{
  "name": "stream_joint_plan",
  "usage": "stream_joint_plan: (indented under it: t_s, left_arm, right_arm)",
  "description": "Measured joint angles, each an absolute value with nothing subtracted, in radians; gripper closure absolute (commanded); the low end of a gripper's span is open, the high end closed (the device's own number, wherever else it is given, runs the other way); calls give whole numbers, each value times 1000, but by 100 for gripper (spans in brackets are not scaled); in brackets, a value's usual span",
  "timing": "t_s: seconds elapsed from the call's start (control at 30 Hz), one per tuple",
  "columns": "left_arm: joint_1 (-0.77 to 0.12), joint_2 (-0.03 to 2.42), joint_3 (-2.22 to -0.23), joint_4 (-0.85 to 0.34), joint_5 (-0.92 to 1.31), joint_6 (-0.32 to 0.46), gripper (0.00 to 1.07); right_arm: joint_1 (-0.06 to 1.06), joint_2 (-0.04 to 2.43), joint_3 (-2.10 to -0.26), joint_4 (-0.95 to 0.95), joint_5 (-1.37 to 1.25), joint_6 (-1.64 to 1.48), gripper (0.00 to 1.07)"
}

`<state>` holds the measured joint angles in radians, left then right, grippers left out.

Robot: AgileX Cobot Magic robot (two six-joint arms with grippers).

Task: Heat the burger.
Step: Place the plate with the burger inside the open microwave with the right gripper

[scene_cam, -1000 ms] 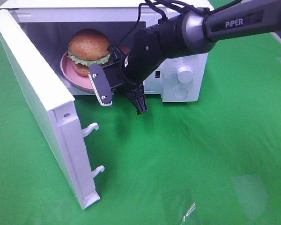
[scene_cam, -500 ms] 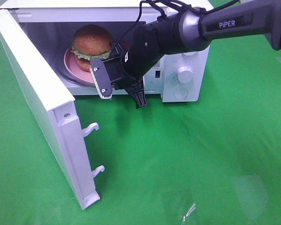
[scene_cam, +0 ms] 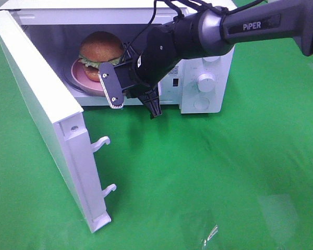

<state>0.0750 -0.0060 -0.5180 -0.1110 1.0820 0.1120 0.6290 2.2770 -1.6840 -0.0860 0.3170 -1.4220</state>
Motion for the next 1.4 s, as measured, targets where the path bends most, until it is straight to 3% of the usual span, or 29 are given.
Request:
stream_joint_plan:
  t_s: [0.37, 0.5, 0.57, 0.7, 1.1, 1.4]
  left_arm:
    - [75, -6, -518, -111, 1082, 112, 12]
    - [75, -6, -518, -111, 1082, 112, 12]
    - [75, -6, -518, -111, 1082, 112, 12]
    - [75, -6, -518, -111, 1082, 112, 12]
    - [75, -6, -518, -111, 1082, 112, 12]
    - [75, -6, -518, -111, 1082, 112, 12]
  right_arm:
    - [640, 2277, -1684, -99, 307, -1422, 92]
    - [641, 2277, -1684, -100, 295, -1419, 88]
    - [641, 2277, -1687, -101, 283, -1407, 78]
    - [641, 2277, -1687, -101, 275, -1402, 69]
    - [641, 2266, -1687, -101, 268, -1325, 64]
    - [641, 2236, -1687, -113, 270, -1228, 48]
